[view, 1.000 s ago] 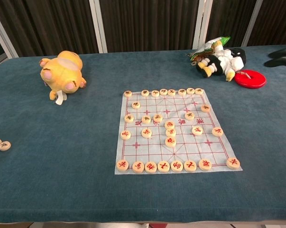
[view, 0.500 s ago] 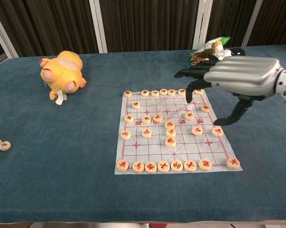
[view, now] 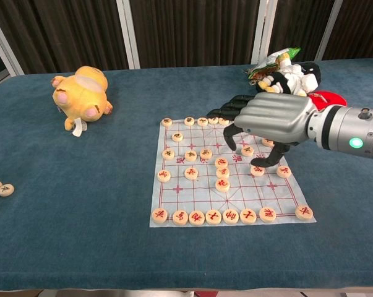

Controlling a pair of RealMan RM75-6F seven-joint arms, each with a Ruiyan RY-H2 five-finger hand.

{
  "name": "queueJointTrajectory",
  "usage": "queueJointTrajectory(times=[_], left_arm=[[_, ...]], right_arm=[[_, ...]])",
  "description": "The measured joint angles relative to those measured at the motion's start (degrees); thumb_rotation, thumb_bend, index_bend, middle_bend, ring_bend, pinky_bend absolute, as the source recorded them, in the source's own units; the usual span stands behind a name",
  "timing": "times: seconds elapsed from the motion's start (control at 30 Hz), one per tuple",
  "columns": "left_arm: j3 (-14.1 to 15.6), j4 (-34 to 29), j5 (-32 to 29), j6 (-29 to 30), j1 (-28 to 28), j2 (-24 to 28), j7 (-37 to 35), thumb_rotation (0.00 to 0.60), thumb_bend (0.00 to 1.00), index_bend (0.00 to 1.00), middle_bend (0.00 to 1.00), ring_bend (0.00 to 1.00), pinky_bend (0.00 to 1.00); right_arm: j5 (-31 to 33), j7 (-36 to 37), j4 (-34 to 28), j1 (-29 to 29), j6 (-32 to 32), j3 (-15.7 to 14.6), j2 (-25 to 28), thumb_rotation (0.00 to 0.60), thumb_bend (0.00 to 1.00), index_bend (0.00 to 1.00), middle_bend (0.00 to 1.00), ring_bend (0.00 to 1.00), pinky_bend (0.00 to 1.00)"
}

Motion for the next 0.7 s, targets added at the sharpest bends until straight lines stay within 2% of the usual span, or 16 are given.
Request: queueJointTrajectory(times=[0.3,0.7], left_arm=[[-0.14,0.1,0.04,0.12,-0.05,0.0,-0.36,0.6,0.39,0.0,0.0,0.0,0.02],[-0.2,0.22,-0.13,-0.21,-0.22,0.13,-0.7,0.6,0.39,0.0,0.0,0.0,0.02]], right_arm=[[-1.53,3.6,3.97,1.49,1.66,-2.46,-3.07,0.6,0.44,0.5,0.04,0.0,0.0],[-0.34,4.55,7.2,3.02,1.43,-3.5,-6.76,0.6,0.44,0.53,0.04,0.0,0.0]])
